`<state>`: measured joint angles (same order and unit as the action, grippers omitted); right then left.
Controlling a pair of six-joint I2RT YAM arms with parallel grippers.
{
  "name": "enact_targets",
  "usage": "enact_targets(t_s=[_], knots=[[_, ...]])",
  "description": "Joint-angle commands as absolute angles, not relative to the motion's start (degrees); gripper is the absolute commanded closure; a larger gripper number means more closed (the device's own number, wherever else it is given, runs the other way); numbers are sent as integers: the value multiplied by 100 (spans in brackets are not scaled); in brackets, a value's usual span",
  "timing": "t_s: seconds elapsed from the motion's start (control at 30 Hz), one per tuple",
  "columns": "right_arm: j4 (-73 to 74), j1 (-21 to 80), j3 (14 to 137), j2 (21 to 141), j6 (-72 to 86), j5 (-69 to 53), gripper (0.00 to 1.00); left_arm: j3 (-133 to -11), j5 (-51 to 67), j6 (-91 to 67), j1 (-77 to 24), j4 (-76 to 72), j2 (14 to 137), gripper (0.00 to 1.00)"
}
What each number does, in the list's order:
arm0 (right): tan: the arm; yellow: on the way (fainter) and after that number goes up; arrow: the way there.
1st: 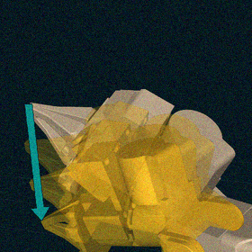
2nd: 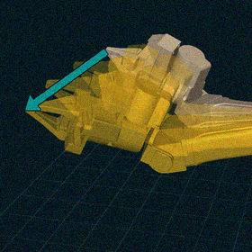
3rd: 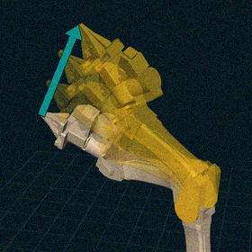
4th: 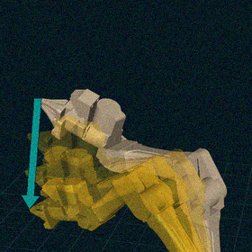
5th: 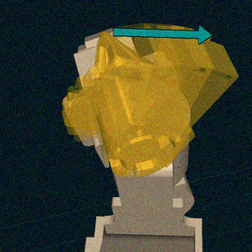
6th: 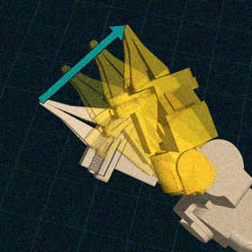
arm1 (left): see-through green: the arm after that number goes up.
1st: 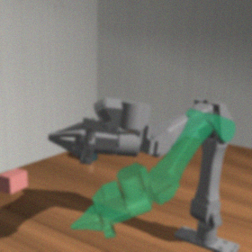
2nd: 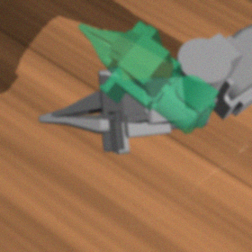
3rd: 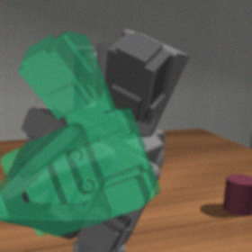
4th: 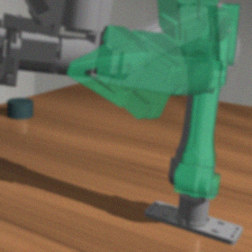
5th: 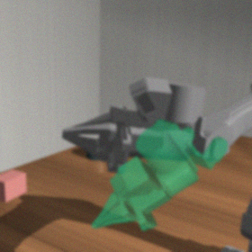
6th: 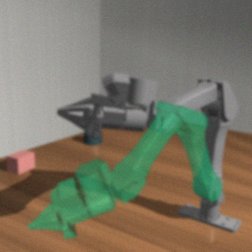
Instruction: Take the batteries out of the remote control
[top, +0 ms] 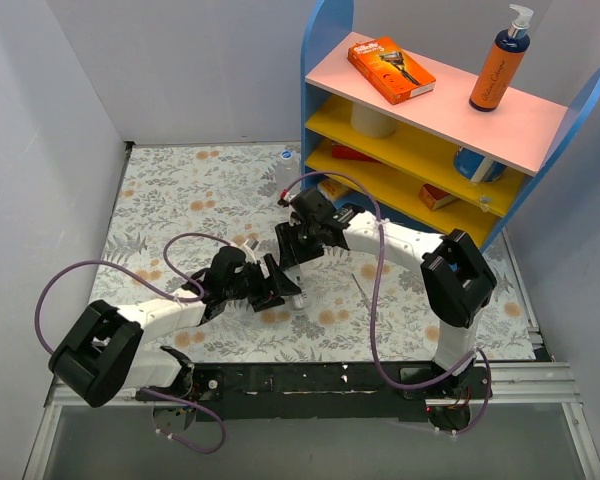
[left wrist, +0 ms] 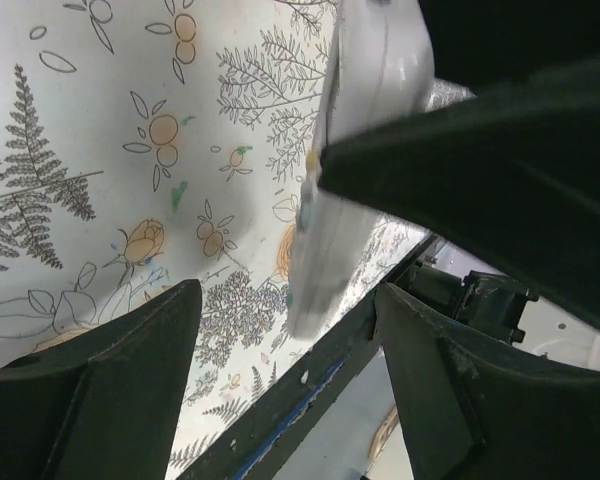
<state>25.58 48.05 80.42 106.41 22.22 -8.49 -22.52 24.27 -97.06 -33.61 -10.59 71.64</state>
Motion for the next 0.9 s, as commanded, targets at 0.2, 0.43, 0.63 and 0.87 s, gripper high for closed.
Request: enact_targets(t_s=[0.2,0.43,0.63,0.87], knots=[[1591,4764,7409,9792,2883,-1547,83,-2514,2171,-9606,-3472,-1309,7383,58],[985,4676,6848,9343,2707,-1722,58,-2400,2575,-9729,-3472,-1380,7093,86],[62,4211,5918,8720,2619,-2530,35,-2294,2926,-9888,-3472,-1468,6733,100],[-1089,3455,4740,7771,2909,-3952,28,-2189,3172,-10089,-3463,-1643,6372,100]])
